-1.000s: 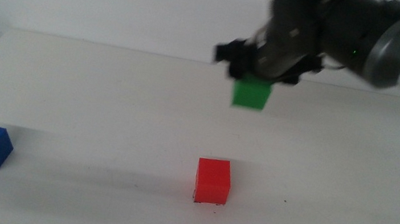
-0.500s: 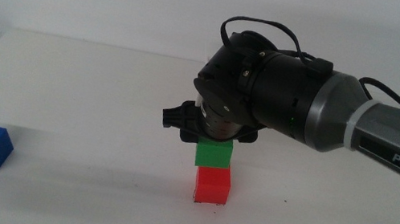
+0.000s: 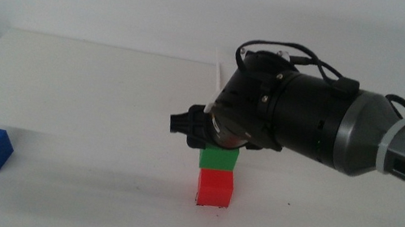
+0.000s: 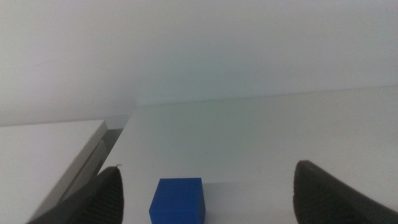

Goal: Stack red cubes first, then green, then blue cubes in a specific spot.

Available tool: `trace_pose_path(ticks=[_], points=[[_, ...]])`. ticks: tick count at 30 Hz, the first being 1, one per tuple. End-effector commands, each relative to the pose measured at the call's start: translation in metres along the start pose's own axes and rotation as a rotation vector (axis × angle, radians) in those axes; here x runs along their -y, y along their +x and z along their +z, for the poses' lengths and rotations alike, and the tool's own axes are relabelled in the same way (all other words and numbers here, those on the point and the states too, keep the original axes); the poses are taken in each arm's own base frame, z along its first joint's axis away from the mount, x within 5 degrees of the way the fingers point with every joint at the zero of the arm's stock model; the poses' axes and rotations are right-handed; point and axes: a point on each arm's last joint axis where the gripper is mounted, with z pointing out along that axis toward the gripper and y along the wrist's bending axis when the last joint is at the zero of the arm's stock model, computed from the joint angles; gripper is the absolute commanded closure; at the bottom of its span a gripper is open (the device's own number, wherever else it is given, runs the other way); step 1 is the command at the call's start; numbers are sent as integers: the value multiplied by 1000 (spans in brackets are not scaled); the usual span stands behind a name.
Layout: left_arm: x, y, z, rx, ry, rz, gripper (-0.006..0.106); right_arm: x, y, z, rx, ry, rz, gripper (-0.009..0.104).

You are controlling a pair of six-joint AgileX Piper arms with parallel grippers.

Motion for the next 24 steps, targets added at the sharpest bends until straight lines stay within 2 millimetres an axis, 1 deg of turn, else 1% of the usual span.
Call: trace_pose_path(ticks=[1,5,9,24], points=[[0,-1,0,16,-1,-6,8,3,1,-1,5,10,-4,85],[0,-1,0,16,-1,-6,8,5,6,2,-11,23,-11,85],[0,-1,0,16,-1,-6,8,5,6,4,-6,27,-16,85],[0,-1,0,16,-1,-6,8,0,16,25,-43,36,-31,85]])
